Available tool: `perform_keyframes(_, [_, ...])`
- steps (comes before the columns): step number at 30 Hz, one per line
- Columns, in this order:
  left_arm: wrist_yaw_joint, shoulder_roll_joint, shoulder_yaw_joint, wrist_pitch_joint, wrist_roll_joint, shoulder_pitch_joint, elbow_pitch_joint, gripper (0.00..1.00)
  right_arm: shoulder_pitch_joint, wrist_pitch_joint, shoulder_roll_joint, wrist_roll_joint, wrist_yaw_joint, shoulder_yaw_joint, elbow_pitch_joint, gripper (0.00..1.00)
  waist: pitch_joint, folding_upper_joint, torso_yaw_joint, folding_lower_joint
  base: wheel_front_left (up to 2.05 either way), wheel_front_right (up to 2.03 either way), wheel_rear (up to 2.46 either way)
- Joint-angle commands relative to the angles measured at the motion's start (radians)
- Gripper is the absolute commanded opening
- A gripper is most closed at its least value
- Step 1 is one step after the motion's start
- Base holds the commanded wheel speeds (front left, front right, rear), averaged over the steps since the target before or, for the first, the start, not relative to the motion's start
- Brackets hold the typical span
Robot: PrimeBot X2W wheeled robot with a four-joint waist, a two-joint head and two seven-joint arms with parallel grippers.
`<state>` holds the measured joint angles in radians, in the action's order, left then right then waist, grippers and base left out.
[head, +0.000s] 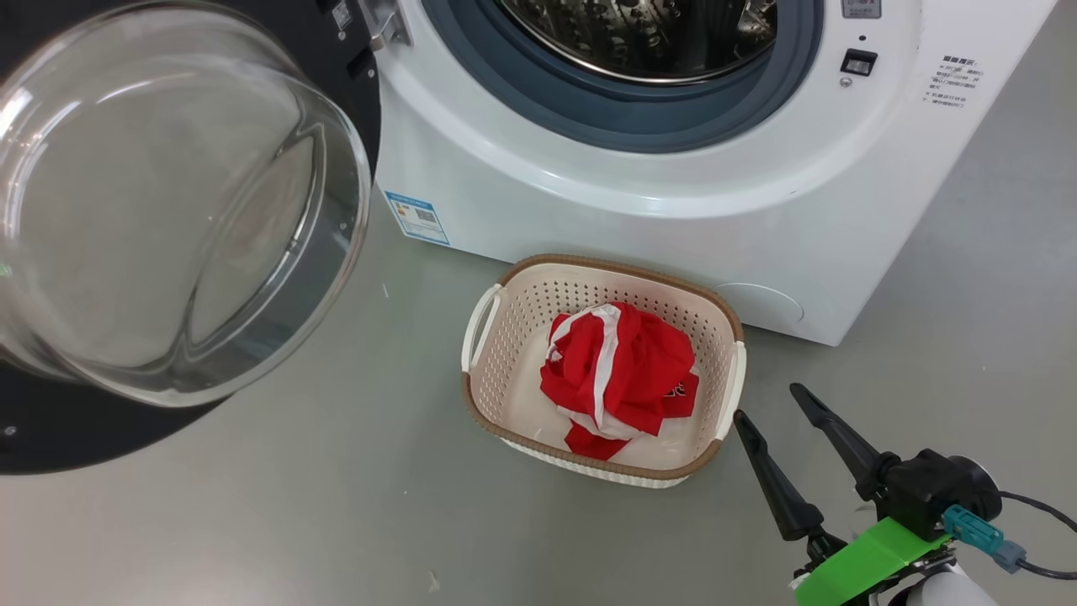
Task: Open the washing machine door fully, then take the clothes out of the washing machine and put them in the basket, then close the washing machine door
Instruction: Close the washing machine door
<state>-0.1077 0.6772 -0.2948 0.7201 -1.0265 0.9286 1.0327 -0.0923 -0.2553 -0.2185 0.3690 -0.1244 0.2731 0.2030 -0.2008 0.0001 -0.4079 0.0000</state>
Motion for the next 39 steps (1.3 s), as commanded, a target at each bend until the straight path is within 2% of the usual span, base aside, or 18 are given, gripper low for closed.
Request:
perform_keyframes(1, [-0.022,0.027,0.006,0.033,-0.019,-0.021,-0.047,0.0,-0.02,-0.006,-0.002,-0.008,-0.006,0.017,-0.024,1.0,0.003,-0.0001,0.0,0.0,0.0,0.0,0.0])
perform_keyframes(19, [-0.023,0.01,0.059,0.262,-0.18,-0.201,-0.361,0.0,-0.012,-0.006,0.02,-0.006,-0.006,0.009,-0.025,1.0,0.04,-0.0001,0.017,0.0,0.0,0.0,0.0])
perform_keyframes(28, [-0.023,0.006,0.074,0.369,-0.294,-0.269,-0.54,0.0,-0.003,-0.006,0.029,-0.005,-0.006,0.002,-0.026,1.0,0.056,-0.0001,0.041,0.0,0.0,0.0,0.0])
perform_keyframes(39, [-0.023,-0.044,0.146,0.407,-0.38,-0.328,-0.769,0.0,-0.001,-0.006,0.034,-0.006,-0.006,-0.009,-0.031,1.0,0.06,-0.0001,0.082,0.0,0.0,0.0,0.0])
